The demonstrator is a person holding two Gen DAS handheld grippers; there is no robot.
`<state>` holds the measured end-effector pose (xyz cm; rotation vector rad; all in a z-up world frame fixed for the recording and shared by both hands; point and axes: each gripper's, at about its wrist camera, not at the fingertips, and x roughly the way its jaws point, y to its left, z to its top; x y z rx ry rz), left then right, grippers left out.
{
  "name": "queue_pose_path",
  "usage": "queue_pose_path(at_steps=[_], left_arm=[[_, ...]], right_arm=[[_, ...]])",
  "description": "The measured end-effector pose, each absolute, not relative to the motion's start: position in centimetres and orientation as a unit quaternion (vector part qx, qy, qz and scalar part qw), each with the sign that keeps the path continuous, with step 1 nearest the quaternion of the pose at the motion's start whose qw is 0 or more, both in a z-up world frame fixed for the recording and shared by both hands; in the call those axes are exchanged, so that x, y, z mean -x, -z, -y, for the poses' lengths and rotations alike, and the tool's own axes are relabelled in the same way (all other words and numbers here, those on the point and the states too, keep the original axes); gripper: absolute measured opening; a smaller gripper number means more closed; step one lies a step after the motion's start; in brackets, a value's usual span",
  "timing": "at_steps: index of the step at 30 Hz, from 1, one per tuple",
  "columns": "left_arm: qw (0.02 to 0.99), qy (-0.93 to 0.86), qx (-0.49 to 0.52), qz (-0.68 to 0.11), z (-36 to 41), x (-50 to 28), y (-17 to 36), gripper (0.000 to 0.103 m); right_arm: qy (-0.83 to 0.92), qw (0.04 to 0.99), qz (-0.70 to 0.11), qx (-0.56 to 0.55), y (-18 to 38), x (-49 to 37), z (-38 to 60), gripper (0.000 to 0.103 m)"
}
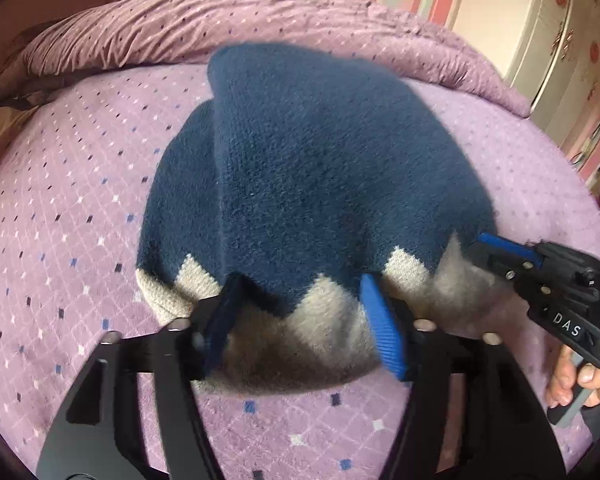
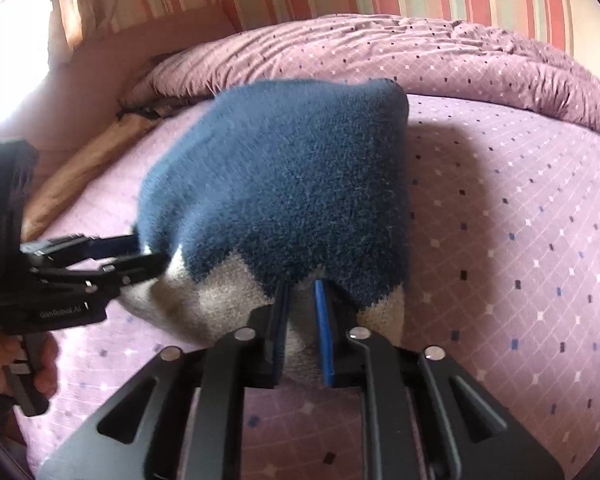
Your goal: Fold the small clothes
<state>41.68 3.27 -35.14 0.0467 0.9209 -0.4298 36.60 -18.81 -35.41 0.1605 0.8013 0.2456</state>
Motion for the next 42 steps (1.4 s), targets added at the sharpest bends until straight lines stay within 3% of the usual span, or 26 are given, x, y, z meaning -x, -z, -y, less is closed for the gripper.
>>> queue_pose_path(at_steps=[1, 2, 3, 4, 10, 13, 19, 27, 34, 42], left_arm=[[0.876, 0.197, -0.021, -0.439, -3.4, -41.6, 34.8, 0.100], [0.882, 0.182, -0.019, -0.435, -3.8, -41.6, 34.3, 0.099], [0.880, 0.192, -0.008, -0.435, -4.1, -41.6, 34.0, 0.100], [0.877, 0.206, 0.006, -0.434, -4.4, -41.5, 33.7, 0.100], [0.881, 0.198, 0.016, -0.429, -6.7, -41.6, 31.9, 0.100], [0.884, 0.189, 0.025, -0.428, -9.0, -42.1, 31.1, 0.100], [0.879, 0.154, 0.078, -0.445, -13.5, -45.7, 31.6, 0.100], [0.840, 0.198, 0.124, -0.489, -12.3, -48.5, 34.8, 0.100], [0.776, 0.231, 0.289, -0.511, -14.7, -51.1, 39.1, 0.100], [0.732, 0.284, 0.352, -0.509, -13.4, -51.3, 41.5, 0.100]], right_arm=[[-0.135, 0.908, -0.385, -0.090, 35.1, -36.5, 18.9, 0.045], [-0.145, 0.908, -0.381, -0.094, 34.8, -36.3, 18.8, 0.053], [-0.145, 0.911, -0.376, -0.089, 34.5, -36.0, 18.5, 0.067], [-0.138, 0.918, -0.364, -0.080, 34.0, -35.7, 18.2, 0.073], [-0.149, 0.924, -0.337, -0.097, 31.7, -35.1, 18.7, 0.082], [-0.139, 0.927, -0.327, -0.119, 30.3, -35.2, 20.5, 0.100], [-0.100, 0.924, -0.334, -0.156, 29.7, -37.0, 24.0, 0.101], [-0.078, 0.925, -0.347, -0.131, 31.5, -36.9, 24.4, 0.101], [-0.084, 0.931, -0.344, -0.086, 31.5, -36.3, 22.9, 0.101], [-0.081, 0.933, -0.343, -0.077, 31.6, -36.2, 22.5, 0.101]])
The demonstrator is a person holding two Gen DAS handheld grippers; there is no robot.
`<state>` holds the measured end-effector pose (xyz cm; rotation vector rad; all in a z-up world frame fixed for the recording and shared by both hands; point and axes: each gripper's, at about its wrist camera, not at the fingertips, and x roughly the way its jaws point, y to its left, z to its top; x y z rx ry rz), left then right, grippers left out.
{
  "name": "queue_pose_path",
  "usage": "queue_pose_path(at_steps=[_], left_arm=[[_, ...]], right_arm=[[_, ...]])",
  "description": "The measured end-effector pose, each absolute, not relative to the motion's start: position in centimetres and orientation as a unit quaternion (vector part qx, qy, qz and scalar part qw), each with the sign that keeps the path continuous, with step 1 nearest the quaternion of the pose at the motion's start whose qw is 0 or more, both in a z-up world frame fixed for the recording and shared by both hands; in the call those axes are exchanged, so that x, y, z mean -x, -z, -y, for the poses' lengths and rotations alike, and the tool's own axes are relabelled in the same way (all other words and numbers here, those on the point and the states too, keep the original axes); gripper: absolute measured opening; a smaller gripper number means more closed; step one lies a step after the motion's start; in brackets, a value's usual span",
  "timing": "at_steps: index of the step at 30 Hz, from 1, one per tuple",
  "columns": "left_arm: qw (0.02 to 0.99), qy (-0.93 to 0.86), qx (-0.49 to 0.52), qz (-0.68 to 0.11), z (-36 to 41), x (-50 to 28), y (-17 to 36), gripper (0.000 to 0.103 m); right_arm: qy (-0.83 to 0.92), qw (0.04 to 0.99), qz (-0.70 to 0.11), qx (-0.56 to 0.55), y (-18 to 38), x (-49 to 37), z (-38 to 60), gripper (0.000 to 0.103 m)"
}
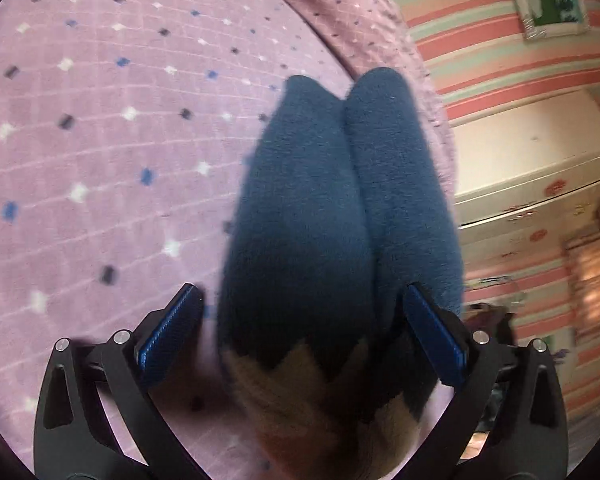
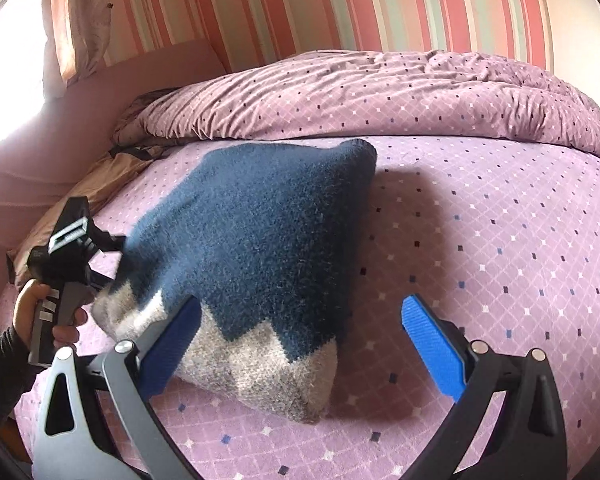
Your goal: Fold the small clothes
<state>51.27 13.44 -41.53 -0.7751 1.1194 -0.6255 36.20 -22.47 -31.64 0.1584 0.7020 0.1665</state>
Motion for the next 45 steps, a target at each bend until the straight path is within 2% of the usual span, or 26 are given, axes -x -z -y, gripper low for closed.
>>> queue_pose_path(at_steps=[10, 18, 23, 27, 31, 38, 45], left_arm=[[0.638, 0.383, 0.509, -0.433, -14.0, -51.8, 42.9, 0.100], [0.727, 0.379, 0.322, -0.473, -10.0, -50.6, 38.7, 0.100], [0.765, 0.343, 0.188, -0.512, -7.0, -50.4, 38.4, 0.100], [0.758, 0.341, 0.180, -0.526, -6.4, -50.9, 38.3, 0.100], [0.752, 0.343, 0.185, -0.532, -6.0, -51.0, 38.6, 0.100], [0.750, 0.344, 0.190, -0.533, -5.8, -50.8, 38.9, 0.100], [0.747, 0.348, 0.198, -0.531, -7.3, -51.1, 39.8, 0.100]], right_arm=[[-0.081, 0.930, -0.350, -0.072, 32.6, -36.0, 22.1, 0.101], [-0.079, 0.924, -0.366, -0.080, 33.7, -36.7, 22.2, 0.101], [-0.073, 0.921, -0.372, -0.086, 34.2, -37.1, 22.4, 0.101], [-0.079, 0.921, -0.371, -0.088, 33.9, -37.5, 22.7, 0.101], [-0.103, 0.908, -0.366, -0.175, 33.6, -38.6, 25.6, 0.101], [-0.132, 0.823, -0.422, -0.357, 40.3, -41.5, 30.8, 0.101], [-0.174, 0.797, -0.413, -0.404, 40.9, -43.2, 29.1, 0.102]])
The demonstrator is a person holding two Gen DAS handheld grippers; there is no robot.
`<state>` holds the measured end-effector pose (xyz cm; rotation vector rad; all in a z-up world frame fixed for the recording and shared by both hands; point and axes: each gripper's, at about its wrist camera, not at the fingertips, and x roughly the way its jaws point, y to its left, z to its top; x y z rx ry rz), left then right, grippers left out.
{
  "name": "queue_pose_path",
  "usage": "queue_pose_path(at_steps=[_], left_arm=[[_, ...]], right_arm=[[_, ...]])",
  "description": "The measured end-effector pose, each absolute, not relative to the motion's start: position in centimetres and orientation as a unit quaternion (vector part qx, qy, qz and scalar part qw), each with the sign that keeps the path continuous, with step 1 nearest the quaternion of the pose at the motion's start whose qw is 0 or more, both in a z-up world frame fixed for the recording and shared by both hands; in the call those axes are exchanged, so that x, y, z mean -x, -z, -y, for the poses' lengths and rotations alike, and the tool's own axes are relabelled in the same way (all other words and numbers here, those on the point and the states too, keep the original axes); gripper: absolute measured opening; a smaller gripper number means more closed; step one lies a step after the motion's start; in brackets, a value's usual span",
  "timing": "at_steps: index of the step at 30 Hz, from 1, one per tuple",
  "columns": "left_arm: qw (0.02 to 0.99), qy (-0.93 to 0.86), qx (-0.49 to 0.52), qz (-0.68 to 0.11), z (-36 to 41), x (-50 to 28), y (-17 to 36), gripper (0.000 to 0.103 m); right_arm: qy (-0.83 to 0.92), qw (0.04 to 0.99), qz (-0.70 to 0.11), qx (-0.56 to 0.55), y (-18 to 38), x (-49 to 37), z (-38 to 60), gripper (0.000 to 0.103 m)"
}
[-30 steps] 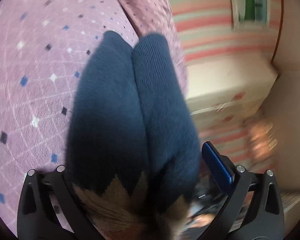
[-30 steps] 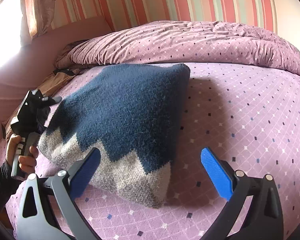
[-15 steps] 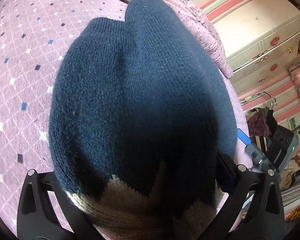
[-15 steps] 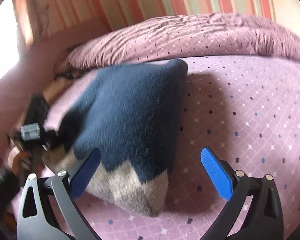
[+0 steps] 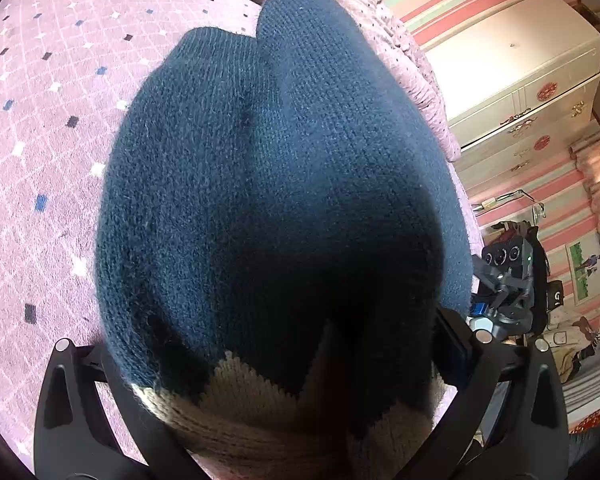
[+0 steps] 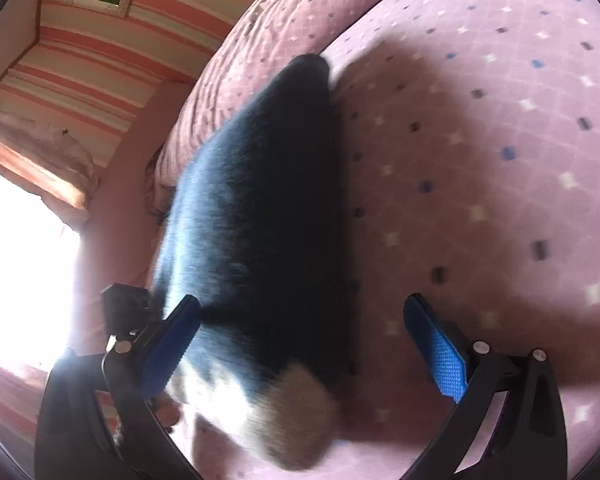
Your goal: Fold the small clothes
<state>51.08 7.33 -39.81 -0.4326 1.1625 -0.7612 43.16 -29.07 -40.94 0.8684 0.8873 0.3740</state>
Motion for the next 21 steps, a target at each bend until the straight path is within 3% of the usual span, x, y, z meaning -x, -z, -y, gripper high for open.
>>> queue_pose_path(at_steps=[14, 21], left_arm=[[0.741, 0.338, 0.206, -0.542, -7.4, -51.6, 40.2, 0.100], [0.735, 0.321, 0.198, -0.563, -6.1, -51.7, 40.2, 0.100]], right_arm=[[-0.190, 0.786, -0.438, -0.393, 40.5, -47.3, 24.7, 0.102], [-0.172, 0.801, -0.472, -0.327, 39.1, -48.5, 22.4, 0.102]])
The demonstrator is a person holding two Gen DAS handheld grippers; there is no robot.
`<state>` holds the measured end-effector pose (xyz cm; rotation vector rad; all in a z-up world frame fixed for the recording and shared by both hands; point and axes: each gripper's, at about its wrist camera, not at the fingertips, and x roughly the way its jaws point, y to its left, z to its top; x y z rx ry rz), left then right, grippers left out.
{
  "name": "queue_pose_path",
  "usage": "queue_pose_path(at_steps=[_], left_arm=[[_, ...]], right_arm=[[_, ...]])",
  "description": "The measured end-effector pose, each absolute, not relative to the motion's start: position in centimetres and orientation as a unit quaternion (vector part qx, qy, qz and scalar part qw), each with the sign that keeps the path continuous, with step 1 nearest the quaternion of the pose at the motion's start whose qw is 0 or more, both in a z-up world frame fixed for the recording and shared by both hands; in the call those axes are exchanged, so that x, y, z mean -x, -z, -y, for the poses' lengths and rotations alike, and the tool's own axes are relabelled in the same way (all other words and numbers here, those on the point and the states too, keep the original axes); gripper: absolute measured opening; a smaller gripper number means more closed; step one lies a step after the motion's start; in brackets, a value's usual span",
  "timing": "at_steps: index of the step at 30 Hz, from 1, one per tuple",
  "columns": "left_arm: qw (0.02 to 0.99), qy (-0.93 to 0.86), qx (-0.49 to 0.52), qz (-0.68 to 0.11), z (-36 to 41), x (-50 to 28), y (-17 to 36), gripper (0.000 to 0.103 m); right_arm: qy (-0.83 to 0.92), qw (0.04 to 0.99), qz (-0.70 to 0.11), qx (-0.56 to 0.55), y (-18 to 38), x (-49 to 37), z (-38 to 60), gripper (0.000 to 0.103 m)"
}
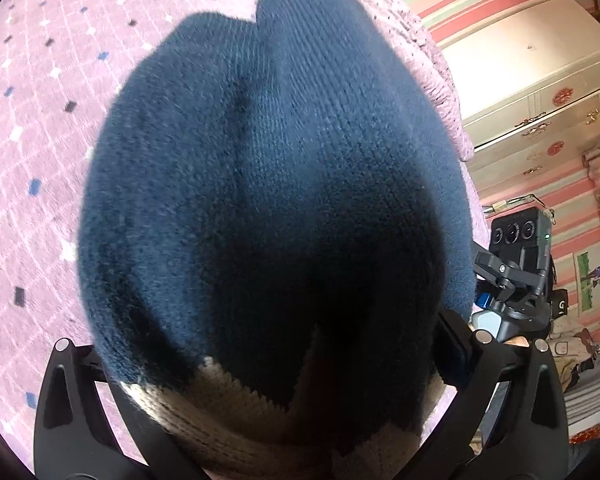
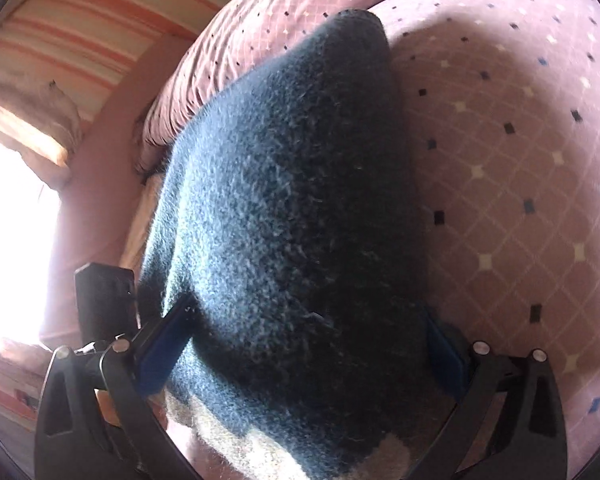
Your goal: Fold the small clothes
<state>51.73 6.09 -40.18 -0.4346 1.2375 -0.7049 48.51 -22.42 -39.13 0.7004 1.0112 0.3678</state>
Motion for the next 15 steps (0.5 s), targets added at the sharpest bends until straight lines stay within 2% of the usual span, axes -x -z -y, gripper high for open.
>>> queue_pose_path(at_steps=[10, 15], left_arm=[[0.709, 0.327, 0.231, -0.580, -5.1, -52.7, 41.1, 0.100], [0.729, 0.317, 0.204, -0.571, -4.6, -52.3, 40.4, 0.094]], right_arm=[[-0.151, 0.809, -0.476, -0.310, 38.9, -49.2, 20.9, 0.102], [-0.144, 0.815, -0.471, -0.306, 39.0, -48.5, 21.2, 0.100]])
